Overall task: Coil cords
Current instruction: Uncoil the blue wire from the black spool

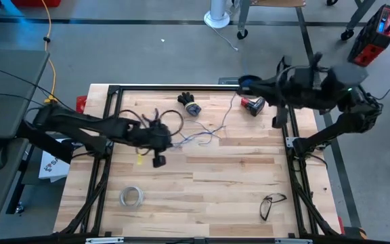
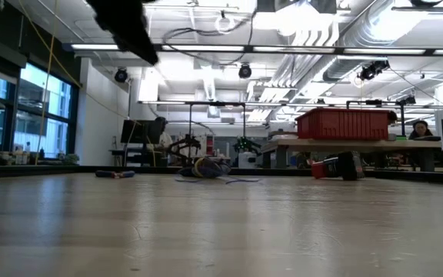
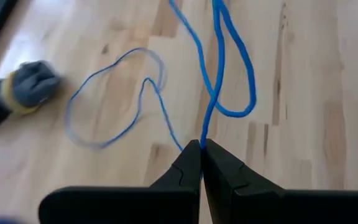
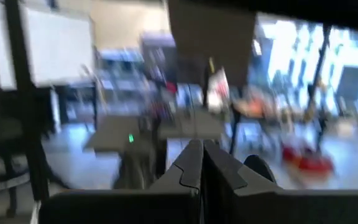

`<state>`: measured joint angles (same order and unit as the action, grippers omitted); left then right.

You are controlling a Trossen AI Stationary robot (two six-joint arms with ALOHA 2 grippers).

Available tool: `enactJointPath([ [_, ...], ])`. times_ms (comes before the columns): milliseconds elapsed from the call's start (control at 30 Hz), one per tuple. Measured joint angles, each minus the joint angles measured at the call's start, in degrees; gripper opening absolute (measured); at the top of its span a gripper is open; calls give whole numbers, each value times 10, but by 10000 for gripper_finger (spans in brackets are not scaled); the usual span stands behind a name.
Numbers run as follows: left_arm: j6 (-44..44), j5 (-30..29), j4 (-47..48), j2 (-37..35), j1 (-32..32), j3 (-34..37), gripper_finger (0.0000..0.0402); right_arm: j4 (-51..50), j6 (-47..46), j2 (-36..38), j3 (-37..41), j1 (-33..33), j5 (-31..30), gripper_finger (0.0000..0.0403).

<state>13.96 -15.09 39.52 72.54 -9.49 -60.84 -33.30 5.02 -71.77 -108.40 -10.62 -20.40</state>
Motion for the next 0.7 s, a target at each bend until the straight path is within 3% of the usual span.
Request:
enactJointPath([
  [233,40,-51,73,-100,-20,0,0,-255,-201,-2,0,-38,-112,0],
  [400,63,-67,117,-153,-22,0,0,-417,-356,-2,2,-69,-141,0],
  [533,65,-95,114,-174,-22,0,0,-447,-423,-2,46,-78,-132,0],
  [700,59,-115,98,-176,-21,0,0,-421,-486,-2,188,-78,-77,0],
])
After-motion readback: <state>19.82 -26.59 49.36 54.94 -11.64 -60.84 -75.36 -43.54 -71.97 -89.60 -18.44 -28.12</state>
